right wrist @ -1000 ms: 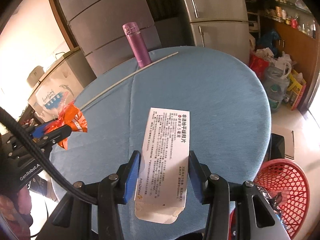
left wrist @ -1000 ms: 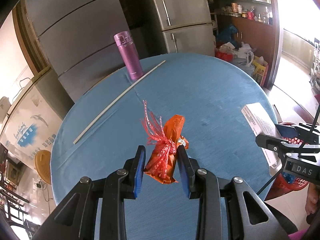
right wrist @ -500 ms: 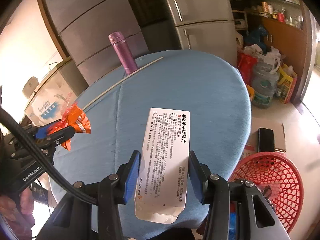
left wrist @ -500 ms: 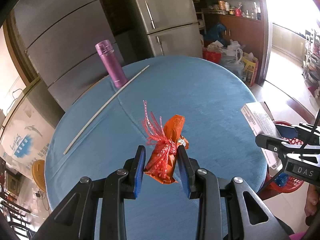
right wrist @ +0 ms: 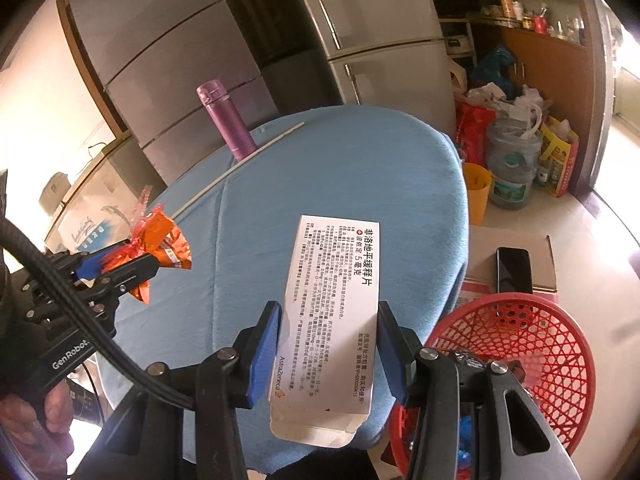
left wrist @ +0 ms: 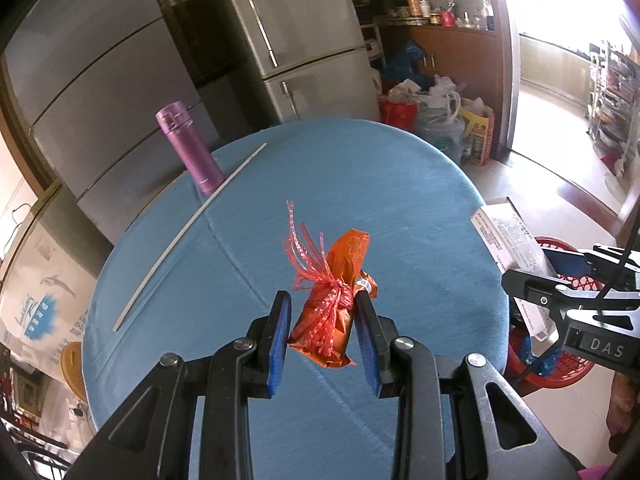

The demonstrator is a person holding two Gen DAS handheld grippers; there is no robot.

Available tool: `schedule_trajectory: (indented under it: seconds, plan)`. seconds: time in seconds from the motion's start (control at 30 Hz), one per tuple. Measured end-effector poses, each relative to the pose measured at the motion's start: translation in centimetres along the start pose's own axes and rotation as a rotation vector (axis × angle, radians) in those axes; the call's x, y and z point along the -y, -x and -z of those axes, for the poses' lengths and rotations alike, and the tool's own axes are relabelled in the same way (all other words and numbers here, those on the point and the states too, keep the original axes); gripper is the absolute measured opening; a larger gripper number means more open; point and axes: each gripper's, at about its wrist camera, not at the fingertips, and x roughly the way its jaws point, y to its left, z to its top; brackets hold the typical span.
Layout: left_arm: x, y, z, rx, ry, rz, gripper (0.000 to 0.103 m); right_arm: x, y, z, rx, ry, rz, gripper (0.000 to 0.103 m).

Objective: Collect trash
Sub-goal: 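Lift and carry the orange bag and white box toward the red basket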

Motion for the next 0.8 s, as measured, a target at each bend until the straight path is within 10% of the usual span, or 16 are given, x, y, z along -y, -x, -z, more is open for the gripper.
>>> schedule_trajectory:
  seconds: [0.8]
  plan:
    - [5.2, 1.1, -1.4, 0.031, -0.094, 0.075, 0.034, 3.5, 2.9, 1.5, 0.013, -0.076, 0.048, 0.050]
